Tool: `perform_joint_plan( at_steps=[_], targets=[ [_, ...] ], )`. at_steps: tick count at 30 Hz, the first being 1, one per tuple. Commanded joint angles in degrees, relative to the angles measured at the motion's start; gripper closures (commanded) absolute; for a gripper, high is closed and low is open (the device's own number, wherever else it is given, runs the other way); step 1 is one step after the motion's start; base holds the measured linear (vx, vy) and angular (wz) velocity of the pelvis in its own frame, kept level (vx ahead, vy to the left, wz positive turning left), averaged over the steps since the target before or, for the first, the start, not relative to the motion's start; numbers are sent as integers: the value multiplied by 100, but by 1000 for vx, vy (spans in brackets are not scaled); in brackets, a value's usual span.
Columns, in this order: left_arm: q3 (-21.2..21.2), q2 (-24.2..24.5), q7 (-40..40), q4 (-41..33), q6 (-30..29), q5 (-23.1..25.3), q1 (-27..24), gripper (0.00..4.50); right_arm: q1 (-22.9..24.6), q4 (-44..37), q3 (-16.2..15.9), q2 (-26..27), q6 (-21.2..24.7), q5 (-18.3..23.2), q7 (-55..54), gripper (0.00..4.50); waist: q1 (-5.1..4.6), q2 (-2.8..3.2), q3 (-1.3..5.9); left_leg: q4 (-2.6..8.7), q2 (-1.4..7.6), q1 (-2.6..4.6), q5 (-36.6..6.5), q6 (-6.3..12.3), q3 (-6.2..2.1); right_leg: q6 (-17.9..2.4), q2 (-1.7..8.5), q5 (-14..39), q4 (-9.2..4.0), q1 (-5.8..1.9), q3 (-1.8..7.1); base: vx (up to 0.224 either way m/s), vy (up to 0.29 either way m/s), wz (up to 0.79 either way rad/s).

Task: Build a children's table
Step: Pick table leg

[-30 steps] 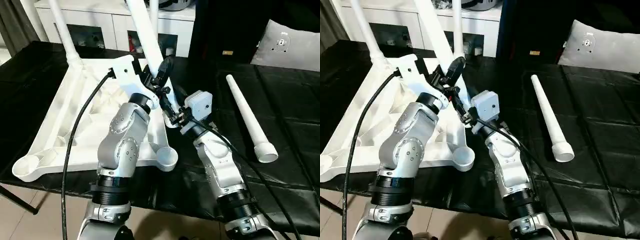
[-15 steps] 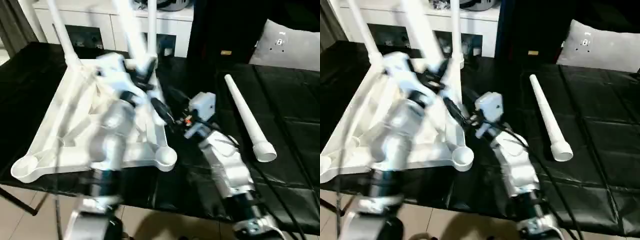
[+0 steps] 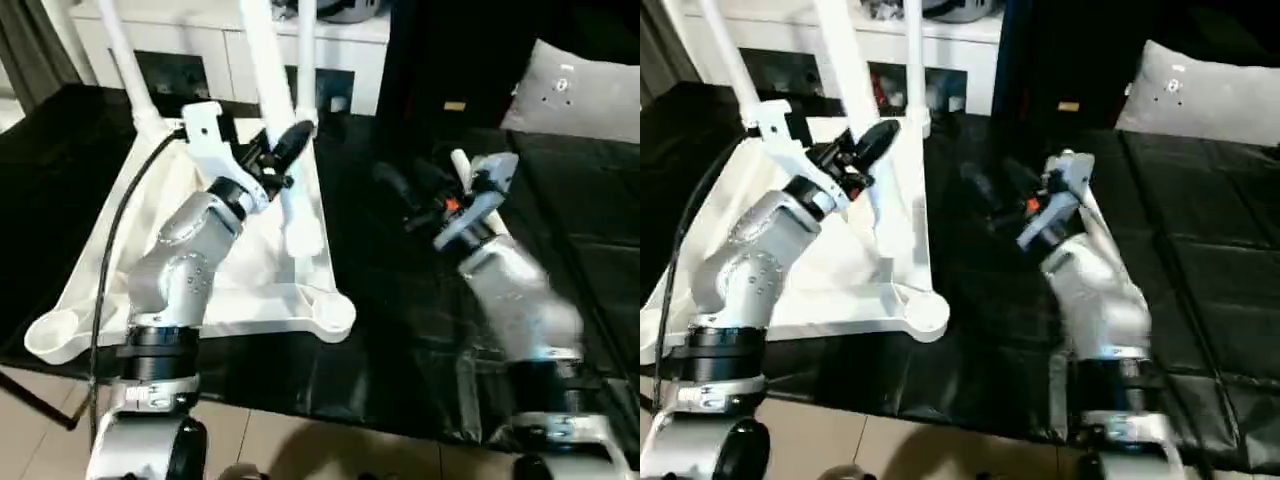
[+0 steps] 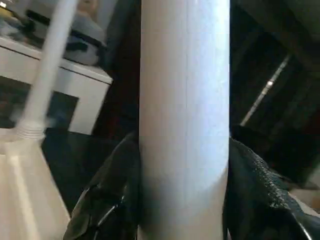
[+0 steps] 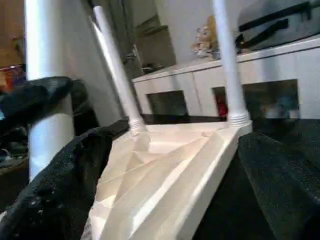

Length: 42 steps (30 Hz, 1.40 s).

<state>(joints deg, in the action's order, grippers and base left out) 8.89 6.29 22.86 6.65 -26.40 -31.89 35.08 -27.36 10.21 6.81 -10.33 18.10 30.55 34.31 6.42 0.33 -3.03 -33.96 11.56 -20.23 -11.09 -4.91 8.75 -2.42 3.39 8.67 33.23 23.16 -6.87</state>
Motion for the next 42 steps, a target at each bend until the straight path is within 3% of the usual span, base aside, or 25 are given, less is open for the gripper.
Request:
perform_joint_plan(
  at_steps=[1,9,15,21,23,24,30,31,34,42],
  targets=[
    [3,47,193,-148,-149,-165,56,262,-14,-169,-42,-65,168,185,190,0,24,26,434,343,123,-15,-648,284,18,-634,466,1424,-356,-409,325,0,0,0],
    [-152,323,1207,-545,-823,-930,66,262,79,-710,-324,-622,1095,774,1380,0,59,-4,430,338,134,-12,-616,303,22,-652,469,1555,-352,-406,322,0,0,0],
    [-531,590,2034,-907,-884,-1017,-45,262,41,-912,-623,-1033,1507,1021,2274,0,78,-34,412,338,138,-25,-604,337,30,-505,469,1853,-391,-393,320,0,0,0],
    [-781,668,2361,-1099,-739,-909,-98,262,-214,-747,-986,-1337,1558,833,2940,0,114,-74,415,334,132,-32,-568,298,31,-282,464,2181,-420,-391,303,0,0,0],
    [-856,691,2461,-1202,-688,-881,-124,262,-305,-650,-1094,-1382,1576,765,3077,0,112,-71,416,328,134,-33,-538,289,31,-302,470,2168,-414,-381,305,0,0,0],
    [-896,697,2486,-1252,-671,-863,-133,262,-351,-588,-1155,-1397,1575,718,3131,0,114,-107,417,323,137,-32,-507,303,39,-318,466,2114,-411,-378,313,0,0,0],
    [-1182,784,2661,-1392,-390,-570,-178,262,-457,-392,-1372,-1390,1483,526,3287,0,168,-91,424,323,153,-25,-449,307,36,-354,461,1937,-376,-368,320,0,0,0],
    [-1250,799,2710,-1441,-366,-522,-210,262,-480,-332,-1405,-1348,1416,448,3286,0,167,-124,423,325,151,-26,-460,305,41,-335,465,1966,-381,-375,320,0,0,0],
    [-1369,824,2784,-1500,-328,-452,-267,262,-517,-268,-1426,-1283,1333,383,3281,0,175,-94,425,324,154,-26,-470,263,40,-335,480,2050,-380,-367,323,0,0,0],
    [-1424,767,2750,-1365,-244,-387,-220,262,-530,-270,-1492,-1237,1265,308,3348,0,182,-96,429,323,146,-34,-471,258,37,-273,470,2051,-386,-374,319,0,0,0]
  ],
)
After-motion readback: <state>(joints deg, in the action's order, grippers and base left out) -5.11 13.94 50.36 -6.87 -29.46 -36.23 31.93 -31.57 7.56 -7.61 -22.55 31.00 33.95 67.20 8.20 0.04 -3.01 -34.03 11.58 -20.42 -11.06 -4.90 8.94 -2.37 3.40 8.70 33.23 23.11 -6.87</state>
